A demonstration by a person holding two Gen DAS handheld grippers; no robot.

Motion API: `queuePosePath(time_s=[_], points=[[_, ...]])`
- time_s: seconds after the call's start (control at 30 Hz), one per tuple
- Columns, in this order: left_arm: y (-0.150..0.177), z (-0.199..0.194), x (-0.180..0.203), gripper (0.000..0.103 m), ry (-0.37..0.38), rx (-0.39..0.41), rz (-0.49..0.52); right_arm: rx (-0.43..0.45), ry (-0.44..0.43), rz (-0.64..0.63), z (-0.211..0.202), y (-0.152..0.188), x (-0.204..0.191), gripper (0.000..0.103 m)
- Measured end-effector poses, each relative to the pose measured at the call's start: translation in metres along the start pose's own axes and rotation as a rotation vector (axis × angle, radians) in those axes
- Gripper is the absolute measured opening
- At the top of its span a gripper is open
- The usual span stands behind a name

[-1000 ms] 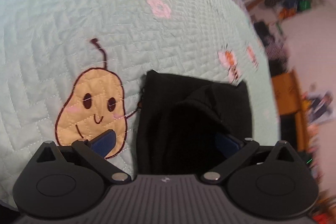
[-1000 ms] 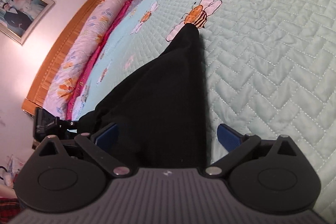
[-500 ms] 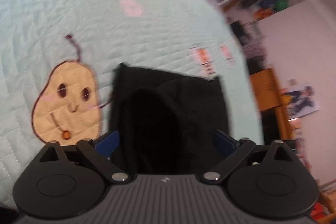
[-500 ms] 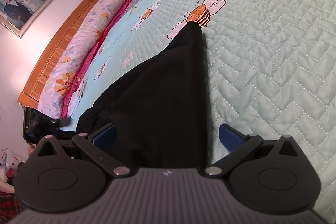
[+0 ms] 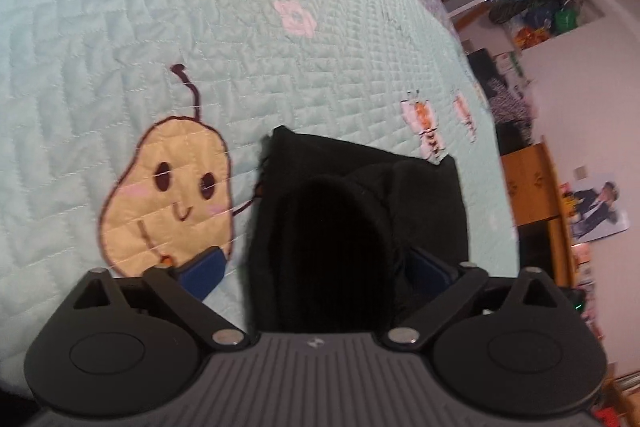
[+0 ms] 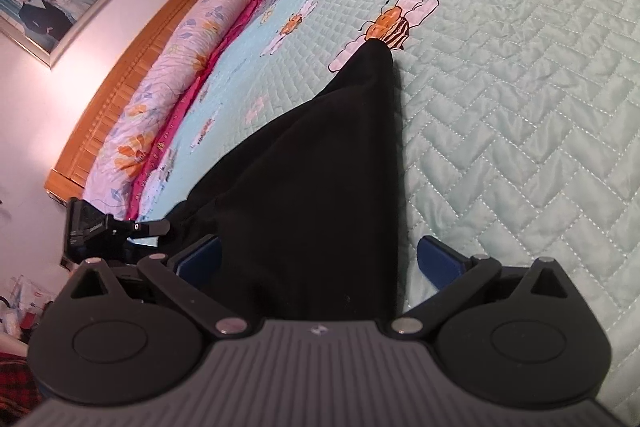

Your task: Fold clothes

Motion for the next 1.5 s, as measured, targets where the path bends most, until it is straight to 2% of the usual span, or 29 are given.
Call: queuePosePath(time_s=[0.2, 0.3, 0.43, 0.5, 0.57, 0.67, 0.73, 0.77, 0.8, 0.83, 0.93, 1.1, 1.23, 1.4, 1.5], points=[[-0.003, 0.016, 0.002, 0.103, 0.084, -0.054, 0.005, -0.011, -0.069, -0.006, 0.005, 0.001, -0.003, 0.103], [-0.007, 0.017, -0.004, 0.103, 0.142, -0.048, -0.032, -0.015, -0.087, -0.026, 0.010, 0.001, -0.007, 0.103], [-0.004, 0.017, -0.001, 0.103, 0.157, -0.046, -0.006, -0.019, -0.110, -0.025, 0.016, -0.002, -0.009, 0.103], [-0.002, 0.017, 0.002, 0.093, 0.160, -0.033, 0.001, -0.013, -0.104, -0.028, 0.017, -0.003, -0.011, 0.103], [0.001, 0.022, 0.004, 0.055, 0.154, -0.051, 0.016, 0.007, -0.064, -0.050, 0.017, -0.001, -0.015, 0.101], [0.004, 0.023, 0.001, 0.043, 0.125, -0.046, 0.032, 0.037, -0.003, -0.082, 0.016, 0.002, -0.021, 0.084], [0.003, 0.021, 0.000, 0.034, 0.103, -0.035, 0.039, 0.061, 0.045, -0.092, 0.012, 0.006, -0.021, 0.059], [0.004, 0.021, 0.001, 0.033, 0.090, -0.029, 0.053, 0.072, 0.060, -0.086, 0.010, 0.008, -0.019, 0.052], [0.005, 0.021, 0.004, 0.033, 0.078, -0.022, 0.073, 0.081, 0.052, -0.074, 0.008, 0.010, -0.017, 0.039], [0.006, 0.021, 0.008, 0.032, 0.065, -0.015, 0.094, 0.089, 0.034, -0.059, 0.007, 0.011, -0.015, 0.032], [0.006, 0.020, 0.017, 0.029, 0.056, 0.009, 0.134, 0.137, 0.032, -0.047, 0.002, 0.018, -0.018, 0.025], [-0.005, 0.023, 0.043, 0.028, 0.104, 0.003, 0.184, 0.219, -0.031, 0.048, -0.012, 0.027, -0.015, 0.021], [-0.007, 0.066, 0.092, 0.028, 0.145, -0.076, 0.265, 0.287, -0.058, 0.114, -0.036, 0.034, -0.002, 0.020], [-0.009, 0.124, 0.155, 0.028, 0.199, -0.183, 0.369, 0.423, -0.016, 0.203, -0.094, 0.044, 0.033, 0.019], [-0.005, 0.182, 0.202, 0.028, 0.237, -0.262, 0.437, 0.517, 0.061, 0.237, -0.142, 0.047, 0.059, 0.019]])
Point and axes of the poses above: each gripper's, at about its wrist camera, not at the fingertips, and z roughly the way its jaws point, x to its right, y to its underside, the point moved 3 cm from there along z, roughly the way its jaws point, and after that the axes turned 13 degrees about y, right-handed, at the moved point
